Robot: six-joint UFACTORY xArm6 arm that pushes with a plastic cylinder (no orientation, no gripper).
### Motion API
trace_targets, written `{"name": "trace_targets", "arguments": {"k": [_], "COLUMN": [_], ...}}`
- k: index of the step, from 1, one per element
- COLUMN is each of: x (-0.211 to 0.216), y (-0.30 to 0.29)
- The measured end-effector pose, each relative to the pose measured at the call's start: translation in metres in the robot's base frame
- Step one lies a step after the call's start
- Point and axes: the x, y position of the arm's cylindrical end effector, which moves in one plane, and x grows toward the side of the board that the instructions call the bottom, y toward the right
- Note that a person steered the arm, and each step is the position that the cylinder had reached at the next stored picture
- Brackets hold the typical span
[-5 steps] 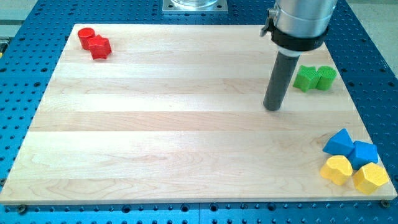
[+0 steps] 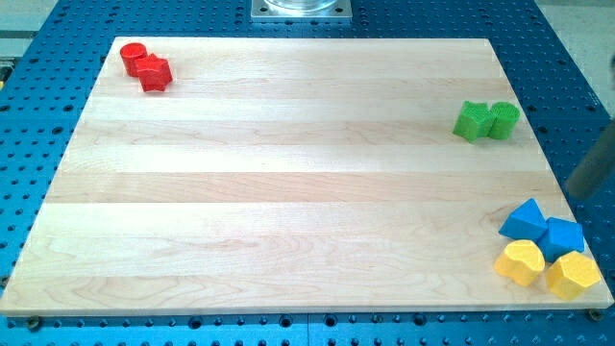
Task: Move the hexagon into the heart
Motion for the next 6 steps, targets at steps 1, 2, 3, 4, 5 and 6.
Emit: {"name": "trace_targets", "arguments": {"k": [1, 2, 3, 4, 5, 6], "x": [0.0, 0.007, 0.044, 0.085, 0.12, 0.123], "y": [0.003, 0.003, 0.003, 0.002, 0.001, -0.017]}}
